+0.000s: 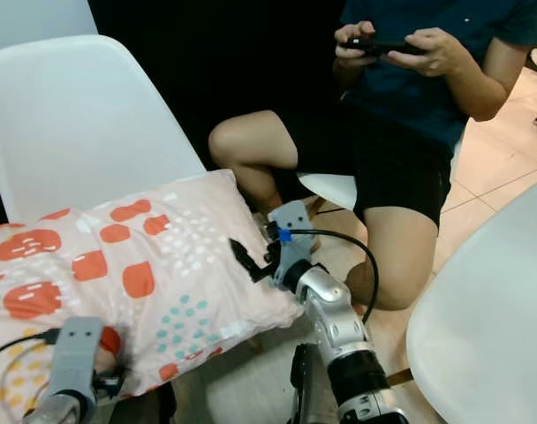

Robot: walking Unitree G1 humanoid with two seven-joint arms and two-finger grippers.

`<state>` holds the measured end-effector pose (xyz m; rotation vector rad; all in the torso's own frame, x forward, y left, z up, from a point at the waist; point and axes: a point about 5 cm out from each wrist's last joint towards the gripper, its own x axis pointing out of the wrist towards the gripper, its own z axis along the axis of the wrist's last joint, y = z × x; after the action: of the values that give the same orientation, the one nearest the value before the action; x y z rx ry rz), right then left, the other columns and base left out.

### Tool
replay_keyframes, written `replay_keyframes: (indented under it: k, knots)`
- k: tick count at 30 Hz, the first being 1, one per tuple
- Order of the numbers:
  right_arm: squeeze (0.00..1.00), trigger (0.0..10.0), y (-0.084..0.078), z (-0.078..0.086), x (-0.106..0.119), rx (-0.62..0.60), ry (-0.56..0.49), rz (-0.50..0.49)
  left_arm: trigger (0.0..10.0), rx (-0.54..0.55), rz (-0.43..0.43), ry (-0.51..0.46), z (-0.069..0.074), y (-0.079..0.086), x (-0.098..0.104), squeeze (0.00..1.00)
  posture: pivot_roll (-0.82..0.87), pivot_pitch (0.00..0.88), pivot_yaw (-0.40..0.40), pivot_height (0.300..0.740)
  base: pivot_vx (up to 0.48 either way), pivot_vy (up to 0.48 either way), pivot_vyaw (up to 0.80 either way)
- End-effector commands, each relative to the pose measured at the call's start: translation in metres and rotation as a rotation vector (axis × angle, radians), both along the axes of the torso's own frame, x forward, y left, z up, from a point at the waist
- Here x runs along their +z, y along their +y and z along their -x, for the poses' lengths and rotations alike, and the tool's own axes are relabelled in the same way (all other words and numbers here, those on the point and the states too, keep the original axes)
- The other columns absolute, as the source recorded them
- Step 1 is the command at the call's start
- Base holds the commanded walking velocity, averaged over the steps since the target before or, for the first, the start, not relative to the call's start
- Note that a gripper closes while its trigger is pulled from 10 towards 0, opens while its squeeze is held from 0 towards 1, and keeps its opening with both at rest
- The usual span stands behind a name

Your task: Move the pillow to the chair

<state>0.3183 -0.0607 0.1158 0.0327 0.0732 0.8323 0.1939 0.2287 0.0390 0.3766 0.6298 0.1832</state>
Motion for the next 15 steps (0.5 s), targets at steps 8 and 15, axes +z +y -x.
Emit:
replay_keyframes:
  k: [8, 15]
  knots:
    - [0.00, 0.0, 0.029, 0.003, -0.033, 0.104, 0.076, 0.173, 10.0, -0.135, -0.231, -0.085, -0.022, 0.006, 0.001, 0.00, -0.01, 0.124, -0.092, 0.558, 0.000, 0.000, 0.00]
    - [0.00, 0.0, 0.043, 0.005, -0.041, 0.170, 0.057, 0.302, 10.0, -0.084, -0.117, -0.053, -0.017, 0.005, -0.007, 0.00, -0.01, 0.129, -0.092, 0.558, 0.000, 0.000, 0.00]
